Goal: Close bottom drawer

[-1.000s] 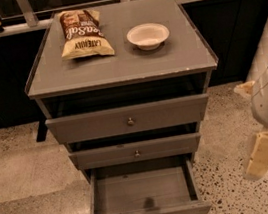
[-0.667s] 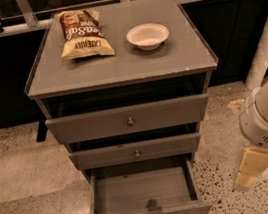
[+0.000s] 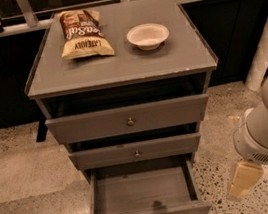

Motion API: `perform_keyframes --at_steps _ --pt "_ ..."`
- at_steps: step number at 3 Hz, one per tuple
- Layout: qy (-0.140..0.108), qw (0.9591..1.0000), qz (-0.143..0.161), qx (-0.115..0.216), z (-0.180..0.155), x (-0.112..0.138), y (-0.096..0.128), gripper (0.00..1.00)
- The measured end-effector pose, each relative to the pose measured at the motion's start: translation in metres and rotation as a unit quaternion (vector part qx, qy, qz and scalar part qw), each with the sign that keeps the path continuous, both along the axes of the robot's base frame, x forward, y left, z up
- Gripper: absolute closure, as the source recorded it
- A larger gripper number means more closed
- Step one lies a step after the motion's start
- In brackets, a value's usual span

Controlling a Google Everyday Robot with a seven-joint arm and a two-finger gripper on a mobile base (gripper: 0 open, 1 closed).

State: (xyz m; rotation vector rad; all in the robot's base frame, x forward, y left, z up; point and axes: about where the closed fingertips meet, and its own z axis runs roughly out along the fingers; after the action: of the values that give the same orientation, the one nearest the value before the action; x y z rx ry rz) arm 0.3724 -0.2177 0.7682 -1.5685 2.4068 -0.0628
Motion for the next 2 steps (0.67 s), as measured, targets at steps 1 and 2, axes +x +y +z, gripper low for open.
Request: perform_keyframes --at_steps 1,2 --pt "-0.01 0.9998 -0.001 -0.016 -0.023 -0.025 -0.006 0.0" --pt "-0.006 0.9996 -0.013 -0.026 -0.074 -0.052 -0.018 0.0"
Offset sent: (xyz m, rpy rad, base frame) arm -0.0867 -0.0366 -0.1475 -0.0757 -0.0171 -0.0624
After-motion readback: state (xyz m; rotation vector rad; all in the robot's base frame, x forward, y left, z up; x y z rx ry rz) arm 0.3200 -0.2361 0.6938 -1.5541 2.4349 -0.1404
